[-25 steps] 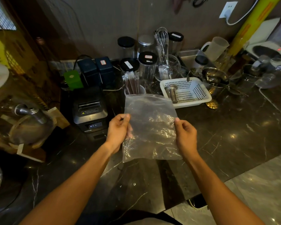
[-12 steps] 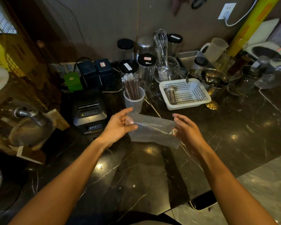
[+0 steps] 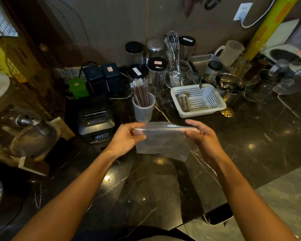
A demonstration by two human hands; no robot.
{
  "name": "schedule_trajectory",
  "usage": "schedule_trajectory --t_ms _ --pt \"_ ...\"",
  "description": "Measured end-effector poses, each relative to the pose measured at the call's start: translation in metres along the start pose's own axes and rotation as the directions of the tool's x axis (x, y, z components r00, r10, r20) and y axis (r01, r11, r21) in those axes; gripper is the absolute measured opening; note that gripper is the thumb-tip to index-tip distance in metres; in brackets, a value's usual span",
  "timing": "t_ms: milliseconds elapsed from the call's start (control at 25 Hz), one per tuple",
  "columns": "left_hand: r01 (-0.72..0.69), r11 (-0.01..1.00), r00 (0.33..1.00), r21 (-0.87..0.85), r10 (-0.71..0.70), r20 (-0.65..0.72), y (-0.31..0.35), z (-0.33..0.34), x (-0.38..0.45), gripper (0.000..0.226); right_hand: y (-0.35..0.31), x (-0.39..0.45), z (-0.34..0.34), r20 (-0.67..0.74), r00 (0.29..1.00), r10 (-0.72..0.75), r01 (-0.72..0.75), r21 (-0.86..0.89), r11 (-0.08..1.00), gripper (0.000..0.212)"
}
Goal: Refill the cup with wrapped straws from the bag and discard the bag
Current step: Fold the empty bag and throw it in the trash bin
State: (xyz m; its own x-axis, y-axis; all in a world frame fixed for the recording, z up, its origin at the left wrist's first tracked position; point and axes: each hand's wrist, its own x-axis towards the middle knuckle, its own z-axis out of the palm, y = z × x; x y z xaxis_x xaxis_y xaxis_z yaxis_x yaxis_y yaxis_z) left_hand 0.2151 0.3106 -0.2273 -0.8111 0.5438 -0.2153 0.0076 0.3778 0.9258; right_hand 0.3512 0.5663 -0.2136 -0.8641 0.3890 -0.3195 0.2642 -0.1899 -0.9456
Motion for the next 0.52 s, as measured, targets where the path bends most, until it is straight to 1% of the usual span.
schedule_trajectory --t_ms 120,200,240,320,400,480,520 --pt "-0.059 0.992 0.997 0.114 0.065 -0.049 -0.001 -0.001 -0.001 0.02 -0.004 0.001 -0.001 0.006 1.0 -0.012 0.012 -0.079 0.997 0.035" --pt "-0.093 0.985 0.993 0.147 0.103 -0.065 0.001 -0.004 -0.002 0.015 -0.007 -0.001 -0.004 0.025 0.999 -0.036 0.04 -0.186 0.982 0.026" --pt "-0.096 0.988 0.993 0.122 0.104 -0.056 0.001 -0.007 -0.002 0.015 -0.009 -0.002 -0.005 0.048 0.998 -0.045 0.056 -0.248 0.967 0.021" --pt "-0.102 0.995 0.995 -0.017 0.102 -0.013 0.004 -0.01 -0.003 0.013 -0.011 -0.004 -0.005 0.112 0.992 -0.061 0.099 -0.372 0.923 0.017" --pt "-0.116 0.987 0.993 -0.108 0.117 0.002 0.008 -0.011 -0.005 0.013 -0.011 -0.004 -0.004 0.131 0.987 -0.097 0.151 -0.521 0.84 0.015" --pt "-0.114 0.982 0.994 -0.15 0.113 -0.012 0.011 -0.01 -0.005 0.023 -0.011 -0.001 -0.004 0.134 0.983 -0.128 0.184 -0.636 0.75 0.012" --pt "-0.095 0.979 0.995 -0.181 0.093 -0.019 0.012 -0.009 -0.005 0.026 -0.01 0.0 -0.004 0.158 0.981 -0.11 0.187 -0.653 0.734 0.013"
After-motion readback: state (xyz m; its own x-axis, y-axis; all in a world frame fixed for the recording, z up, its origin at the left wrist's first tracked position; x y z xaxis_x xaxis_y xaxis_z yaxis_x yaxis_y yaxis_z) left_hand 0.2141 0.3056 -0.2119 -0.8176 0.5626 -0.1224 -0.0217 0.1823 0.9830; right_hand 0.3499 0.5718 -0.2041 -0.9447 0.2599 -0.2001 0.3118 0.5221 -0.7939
